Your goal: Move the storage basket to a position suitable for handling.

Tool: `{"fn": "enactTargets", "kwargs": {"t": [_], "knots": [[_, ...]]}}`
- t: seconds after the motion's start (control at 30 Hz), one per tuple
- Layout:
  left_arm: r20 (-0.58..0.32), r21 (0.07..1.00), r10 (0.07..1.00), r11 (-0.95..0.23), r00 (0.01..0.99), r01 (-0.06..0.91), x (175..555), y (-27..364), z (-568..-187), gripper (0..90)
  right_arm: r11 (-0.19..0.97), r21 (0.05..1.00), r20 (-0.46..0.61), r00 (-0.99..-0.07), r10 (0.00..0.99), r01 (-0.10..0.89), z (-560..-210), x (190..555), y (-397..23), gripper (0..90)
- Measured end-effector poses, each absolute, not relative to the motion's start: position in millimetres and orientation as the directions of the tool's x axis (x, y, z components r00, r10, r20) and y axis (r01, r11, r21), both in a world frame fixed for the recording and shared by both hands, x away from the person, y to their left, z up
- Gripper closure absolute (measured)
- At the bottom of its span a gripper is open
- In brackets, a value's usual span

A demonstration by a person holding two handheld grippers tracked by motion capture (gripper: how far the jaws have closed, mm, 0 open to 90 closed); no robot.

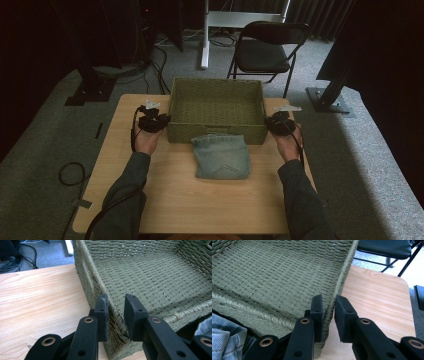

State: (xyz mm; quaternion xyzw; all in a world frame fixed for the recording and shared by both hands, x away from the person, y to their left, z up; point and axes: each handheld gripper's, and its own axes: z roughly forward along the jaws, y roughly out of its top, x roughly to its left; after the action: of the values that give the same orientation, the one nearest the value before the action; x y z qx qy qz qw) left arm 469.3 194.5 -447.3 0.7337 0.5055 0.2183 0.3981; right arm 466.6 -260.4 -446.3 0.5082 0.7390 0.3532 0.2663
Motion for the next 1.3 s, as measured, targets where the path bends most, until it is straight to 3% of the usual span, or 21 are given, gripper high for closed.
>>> {"fn": "enactTargets", "kwargs": {"t": [0.83, 1.3], "knots": [[-0.118, 0.819, 0.906, -0.144, 0.407, 0.556, 419.2, 202.7, -450.8, 73.7, 0.244, 0.808, -0.036, -0.369, 0.929, 0.536, -448.8, 416.5, -260.4, 77.1], [-0.108, 0.822, 0.907, -0.150, 0.408, 0.550, 416.9, 202.3, -450.5, 73.5, 0.249, 0.809, -0.034, -0.380, 0.924, 0.533, -448.8, 413.7, -261.4, 76.2]]}}
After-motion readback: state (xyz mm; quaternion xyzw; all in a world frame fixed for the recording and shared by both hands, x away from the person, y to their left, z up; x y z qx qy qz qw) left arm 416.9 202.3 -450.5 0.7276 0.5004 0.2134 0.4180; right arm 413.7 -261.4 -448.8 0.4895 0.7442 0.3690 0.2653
